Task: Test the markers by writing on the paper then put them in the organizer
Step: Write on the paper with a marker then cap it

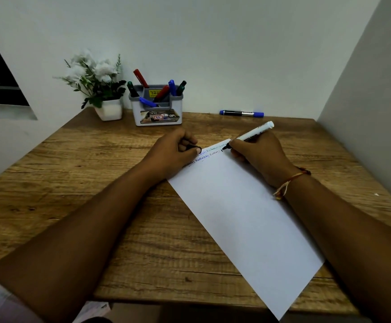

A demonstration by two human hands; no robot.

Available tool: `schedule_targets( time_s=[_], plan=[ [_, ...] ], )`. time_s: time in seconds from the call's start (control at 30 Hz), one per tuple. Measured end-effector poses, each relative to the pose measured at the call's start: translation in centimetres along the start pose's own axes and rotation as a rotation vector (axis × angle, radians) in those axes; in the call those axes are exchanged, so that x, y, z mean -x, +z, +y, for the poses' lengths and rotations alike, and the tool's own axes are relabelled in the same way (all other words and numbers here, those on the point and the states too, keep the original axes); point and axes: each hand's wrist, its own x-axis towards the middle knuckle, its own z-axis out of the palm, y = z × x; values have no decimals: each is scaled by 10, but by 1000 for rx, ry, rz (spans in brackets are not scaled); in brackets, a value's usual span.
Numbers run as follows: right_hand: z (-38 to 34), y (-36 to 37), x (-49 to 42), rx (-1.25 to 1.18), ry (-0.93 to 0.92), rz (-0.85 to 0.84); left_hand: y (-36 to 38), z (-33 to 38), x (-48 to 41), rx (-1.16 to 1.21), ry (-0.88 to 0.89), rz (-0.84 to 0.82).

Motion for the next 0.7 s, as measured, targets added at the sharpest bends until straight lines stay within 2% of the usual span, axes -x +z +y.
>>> schedule_targets(
  time_s=[0.7],
  plan=[
    [7,1,-6,-11,22,28,-1,2,0,-9,-34,-9]
  ],
)
